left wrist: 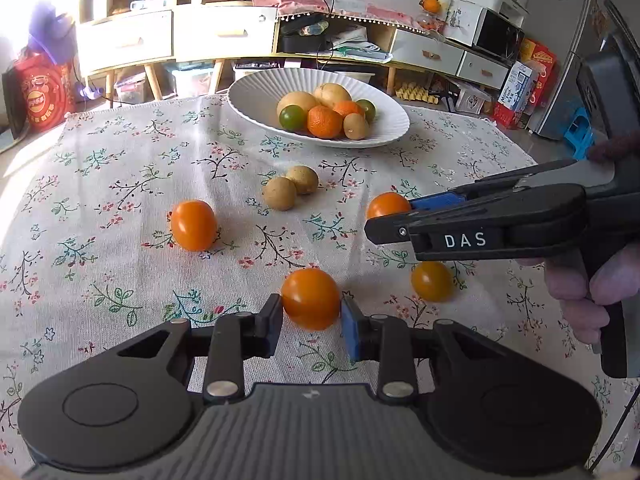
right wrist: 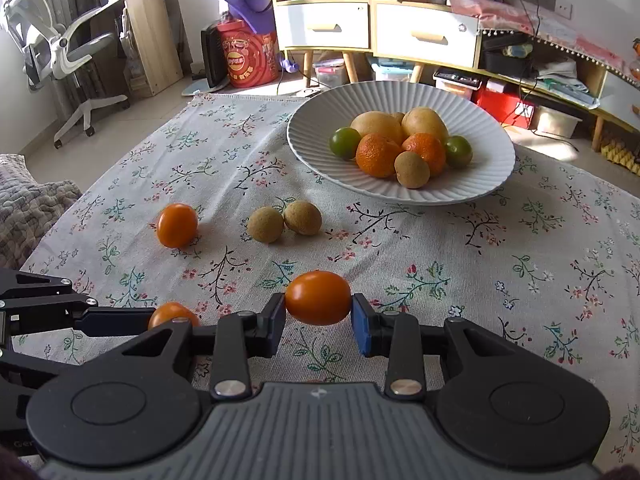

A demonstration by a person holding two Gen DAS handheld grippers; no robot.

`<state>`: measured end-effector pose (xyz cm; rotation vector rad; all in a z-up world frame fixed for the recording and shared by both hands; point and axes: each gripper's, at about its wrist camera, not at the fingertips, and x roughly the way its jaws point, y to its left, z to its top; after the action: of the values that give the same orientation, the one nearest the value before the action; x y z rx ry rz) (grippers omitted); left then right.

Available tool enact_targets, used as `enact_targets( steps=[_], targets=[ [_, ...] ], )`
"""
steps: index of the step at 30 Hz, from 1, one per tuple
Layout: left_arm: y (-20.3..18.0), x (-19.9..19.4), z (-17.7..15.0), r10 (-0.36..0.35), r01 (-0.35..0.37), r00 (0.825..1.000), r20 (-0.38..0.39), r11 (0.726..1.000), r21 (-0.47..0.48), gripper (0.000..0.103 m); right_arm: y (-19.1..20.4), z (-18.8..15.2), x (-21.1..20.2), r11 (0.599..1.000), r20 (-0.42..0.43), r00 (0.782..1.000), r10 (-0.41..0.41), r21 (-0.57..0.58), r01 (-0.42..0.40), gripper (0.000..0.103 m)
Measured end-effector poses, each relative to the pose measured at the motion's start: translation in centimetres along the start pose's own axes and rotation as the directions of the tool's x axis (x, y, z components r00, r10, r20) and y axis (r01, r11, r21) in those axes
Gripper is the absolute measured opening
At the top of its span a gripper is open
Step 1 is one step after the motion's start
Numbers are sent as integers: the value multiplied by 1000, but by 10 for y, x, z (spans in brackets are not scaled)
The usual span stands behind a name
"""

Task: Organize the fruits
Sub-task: 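Lift both held tangerines toward the white bowl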

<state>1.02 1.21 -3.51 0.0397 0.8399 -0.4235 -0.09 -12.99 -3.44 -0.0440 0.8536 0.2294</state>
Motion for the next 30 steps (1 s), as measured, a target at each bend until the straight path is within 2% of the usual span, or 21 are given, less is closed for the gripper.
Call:
enact_targets(
  steps=[10,23,30],
  targets=[
    [-8,-1,15,-17,17,999,28,1000,-20,21,-18,1,-15,998,33,999,-11,60,9,32],
    [-21,3,34,-61,67,995,83,996,-64,21,-33,8,-28,994,94,995,19,104,-29,32],
    [-23,1,50,-48,55,991,125,997,-55,21,-46,19,-37,996,153,988,-18,92,4,32]
  ],
)
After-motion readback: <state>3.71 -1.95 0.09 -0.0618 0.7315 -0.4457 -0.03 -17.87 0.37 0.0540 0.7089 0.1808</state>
